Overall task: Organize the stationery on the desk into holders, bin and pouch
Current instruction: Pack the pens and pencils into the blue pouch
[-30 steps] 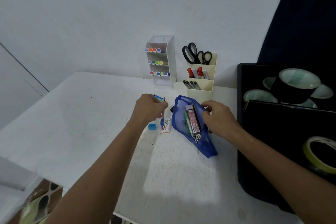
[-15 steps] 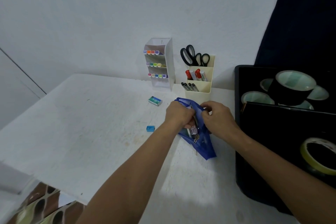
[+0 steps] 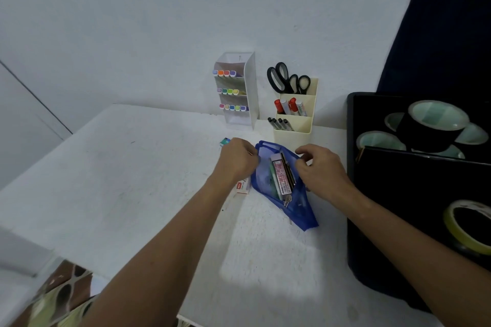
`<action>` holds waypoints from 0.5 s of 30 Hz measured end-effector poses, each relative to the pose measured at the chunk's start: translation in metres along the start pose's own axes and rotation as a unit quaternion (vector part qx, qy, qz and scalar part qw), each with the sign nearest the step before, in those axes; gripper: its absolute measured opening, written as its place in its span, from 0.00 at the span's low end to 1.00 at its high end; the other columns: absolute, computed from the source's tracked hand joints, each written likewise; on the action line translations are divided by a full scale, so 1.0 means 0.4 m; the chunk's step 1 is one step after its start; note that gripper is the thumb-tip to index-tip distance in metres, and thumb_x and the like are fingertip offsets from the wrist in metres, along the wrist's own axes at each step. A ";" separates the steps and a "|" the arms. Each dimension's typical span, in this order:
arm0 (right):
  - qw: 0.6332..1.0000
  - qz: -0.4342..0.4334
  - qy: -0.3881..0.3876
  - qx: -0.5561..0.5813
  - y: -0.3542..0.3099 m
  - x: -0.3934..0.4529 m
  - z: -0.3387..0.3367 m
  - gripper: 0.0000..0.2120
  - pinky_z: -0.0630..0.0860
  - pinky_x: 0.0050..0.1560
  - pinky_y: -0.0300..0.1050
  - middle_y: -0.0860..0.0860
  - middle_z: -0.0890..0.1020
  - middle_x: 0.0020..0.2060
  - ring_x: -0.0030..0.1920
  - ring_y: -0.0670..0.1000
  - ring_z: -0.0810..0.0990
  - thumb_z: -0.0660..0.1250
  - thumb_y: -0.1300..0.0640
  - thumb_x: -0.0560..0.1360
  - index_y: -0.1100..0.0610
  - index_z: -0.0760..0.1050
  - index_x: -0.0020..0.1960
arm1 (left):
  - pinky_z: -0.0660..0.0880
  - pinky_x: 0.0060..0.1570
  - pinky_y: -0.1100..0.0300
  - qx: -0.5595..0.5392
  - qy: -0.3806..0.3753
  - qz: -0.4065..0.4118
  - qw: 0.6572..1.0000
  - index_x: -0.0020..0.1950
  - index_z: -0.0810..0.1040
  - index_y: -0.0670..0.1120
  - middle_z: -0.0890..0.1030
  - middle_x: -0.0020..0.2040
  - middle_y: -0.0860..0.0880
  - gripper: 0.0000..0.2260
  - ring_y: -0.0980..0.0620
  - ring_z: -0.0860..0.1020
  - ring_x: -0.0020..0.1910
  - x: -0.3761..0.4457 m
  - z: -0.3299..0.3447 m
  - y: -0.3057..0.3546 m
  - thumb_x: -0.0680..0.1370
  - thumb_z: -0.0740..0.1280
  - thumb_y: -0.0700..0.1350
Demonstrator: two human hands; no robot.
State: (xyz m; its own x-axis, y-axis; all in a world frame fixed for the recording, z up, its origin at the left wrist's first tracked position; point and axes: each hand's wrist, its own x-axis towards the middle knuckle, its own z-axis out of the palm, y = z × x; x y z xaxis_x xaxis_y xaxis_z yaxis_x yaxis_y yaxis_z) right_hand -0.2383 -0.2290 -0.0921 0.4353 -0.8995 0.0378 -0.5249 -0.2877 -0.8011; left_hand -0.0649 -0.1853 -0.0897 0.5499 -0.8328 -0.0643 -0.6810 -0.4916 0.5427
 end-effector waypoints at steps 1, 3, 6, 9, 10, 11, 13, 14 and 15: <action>1.000 0.002 -0.005 0.003 0.000 -0.001 0.001 0.16 0.80 0.44 0.47 0.56 0.78 0.57 0.51 0.52 0.78 0.61 0.56 0.79 0.58 0.72 0.66 | 0.73 0.47 0.61 0.003 0.007 -0.007 1.000 0.55 0.82 0.43 0.82 0.55 0.48 0.10 0.50 0.79 0.51 0.006 -0.016 -0.016 0.76 0.68 0.42; 1.000 0.007 -0.014 0.005 -0.003 -0.002 0.001 0.16 0.81 0.43 0.48 0.56 0.79 0.56 0.50 0.53 0.79 0.62 0.55 0.79 0.58 0.72 0.66 | 0.74 0.51 0.61 0.014 0.016 -0.030 0.999 0.57 0.81 0.44 0.80 0.59 0.48 0.12 0.49 0.78 0.55 0.019 -0.043 -0.051 0.75 0.68 0.40; 1.000 0.015 -0.025 0.005 -0.008 -0.004 0.001 0.17 0.82 0.45 0.50 0.56 0.79 0.56 0.51 0.55 0.80 0.62 0.55 0.79 0.58 0.72 0.66 | 0.76 0.52 0.59 0.046 -0.006 -0.071 0.996 0.58 0.80 0.46 0.77 0.62 0.47 0.14 0.47 0.77 0.58 0.030 -0.070 -0.096 0.74 0.69 0.36; 0.999 0.019 -0.031 0.004 -0.011 -0.007 0.000 0.17 0.82 0.46 0.51 0.56 0.79 0.56 0.51 0.56 0.81 0.63 0.54 0.79 0.58 0.72 0.66 | 0.76 0.53 0.57 0.075 -0.054 -0.075 0.993 0.60 0.80 0.46 0.76 0.63 0.45 0.16 0.46 0.76 0.58 0.024 -0.084 -0.130 0.73 0.71 0.36; 0.999 0.021 -0.033 0.005 -0.012 -0.008 0.000 0.17 0.82 0.46 0.51 0.56 0.79 0.56 0.51 0.56 0.81 0.63 0.54 0.79 0.58 0.72 0.65 | 0.76 0.53 0.57 0.087 -0.074 -0.075 0.991 0.60 0.79 0.46 0.76 0.63 0.45 0.17 0.46 0.76 0.58 0.020 -0.084 -0.140 0.73 0.71 0.37; 0.999 0.022 -0.033 0.006 -0.013 -0.009 0.000 0.17 0.82 0.47 0.52 0.56 0.79 0.56 0.51 0.56 0.81 0.63 0.54 0.79 0.58 0.72 0.65 | 0.76 0.54 0.57 0.101 -0.093 -0.072 0.988 0.61 0.79 0.47 0.76 0.63 0.45 0.17 0.46 0.76 0.58 0.014 -0.084 -0.150 0.73 0.71 0.38; 0.999 0.025 -0.033 0.005 -0.016 -0.010 0.000 0.16 0.82 0.47 0.54 0.55 0.79 0.56 0.51 0.56 0.81 0.63 0.54 0.79 0.57 0.72 0.65 | 0.75 0.56 0.57 0.132 -0.120 -0.059 0.982 0.63 0.78 0.47 0.75 0.63 0.46 0.18 0.47 0.75 0.58 0.002 -0.078 -0.166 0.73 0.73 0.41; 0.999 0.026 -0.033 0.004 -0.017 -0.011 0.000 0.17 0.82 0.48 0.54 0.55 0.79 0.56 0.52 0.56 0.81 0.63 0.54 0.79 0.57 0.72 0.65 | 0.74 0.57 0.57 0.145 -0.126 -0.052 0.980 0.63 0.78 0.48 0.74 0.64 0.46 0.18 0.47 0.75 0.59 -0.002 -0.072 -0.173 0.73 0.73 0.43; 0.999 0.028 -0.033 0.004 -0.018 -0.012 0.000 0.17 0.82 0.48 0.54 0.55 0.79 0.57 0.52 0.56 0.81 0.63 0.54 0.79 0.57 0.72 0.65 | 0.73 0.58 0.57 0.153 -0.128 -0.047 0.979 0.63 0.78 0.48 0.74 0.64 0.46 0.19 0.47 0.74 0.59 -0.007 -0.065 -0.178 0.73 0.72 0.43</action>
State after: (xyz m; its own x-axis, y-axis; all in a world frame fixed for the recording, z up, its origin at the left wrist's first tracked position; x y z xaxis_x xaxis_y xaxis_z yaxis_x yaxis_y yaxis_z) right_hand -0.2365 -0.2227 -0.0864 0.4535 -0.8900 -0.0467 -0.5443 -0.2351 -0.8052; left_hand -0.0053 -0.1413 -0.1062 0.5051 -0.7971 -0.3309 -0.7677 -0.5901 0.2498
